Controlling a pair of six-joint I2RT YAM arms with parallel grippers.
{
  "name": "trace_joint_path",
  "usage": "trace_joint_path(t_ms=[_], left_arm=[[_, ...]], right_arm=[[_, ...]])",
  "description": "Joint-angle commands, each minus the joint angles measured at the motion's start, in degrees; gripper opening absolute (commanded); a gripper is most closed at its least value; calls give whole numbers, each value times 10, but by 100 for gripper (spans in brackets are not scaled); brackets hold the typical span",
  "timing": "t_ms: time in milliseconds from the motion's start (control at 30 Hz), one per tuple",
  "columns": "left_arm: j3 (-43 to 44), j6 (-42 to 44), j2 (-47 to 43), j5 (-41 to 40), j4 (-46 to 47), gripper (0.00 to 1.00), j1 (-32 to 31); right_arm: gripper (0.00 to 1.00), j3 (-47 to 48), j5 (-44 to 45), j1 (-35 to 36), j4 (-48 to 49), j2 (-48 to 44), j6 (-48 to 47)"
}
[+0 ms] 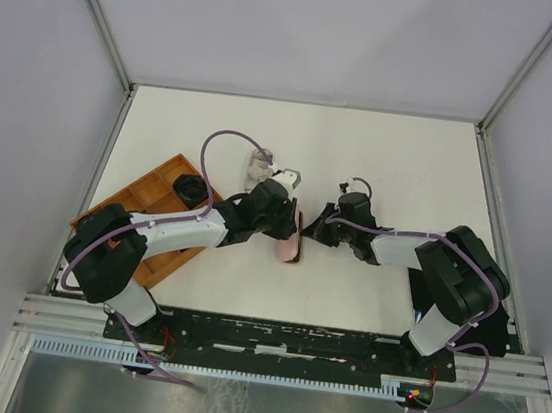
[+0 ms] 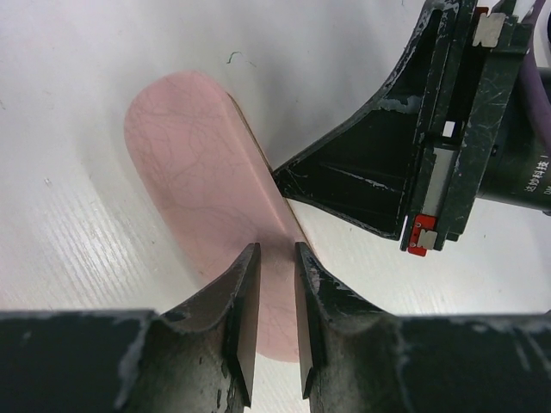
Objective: Organize the sunglasses
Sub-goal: Close the sunglasses case at the center of the board.
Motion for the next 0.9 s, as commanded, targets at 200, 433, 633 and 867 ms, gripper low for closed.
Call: trace_joint_path(t_ms=[200, 433, 633, 867], left_arm=[[0, -14, 35, 9, -27, 29, -6], [4, -12, 44, 8, -29, 28, -5], [6, -9, 41, -2, -30, 28, -6], [7, -4, 29, -10, -30, 29, -6]], right_arm=[[0, -18, -27, 6, 112, -10, 59], [9, -16, 16, 6, 53, -48, 48], [25, -3, 84, 6, -56, -99, -7], [32, -14, 100, 6, -83, -139, -32]])
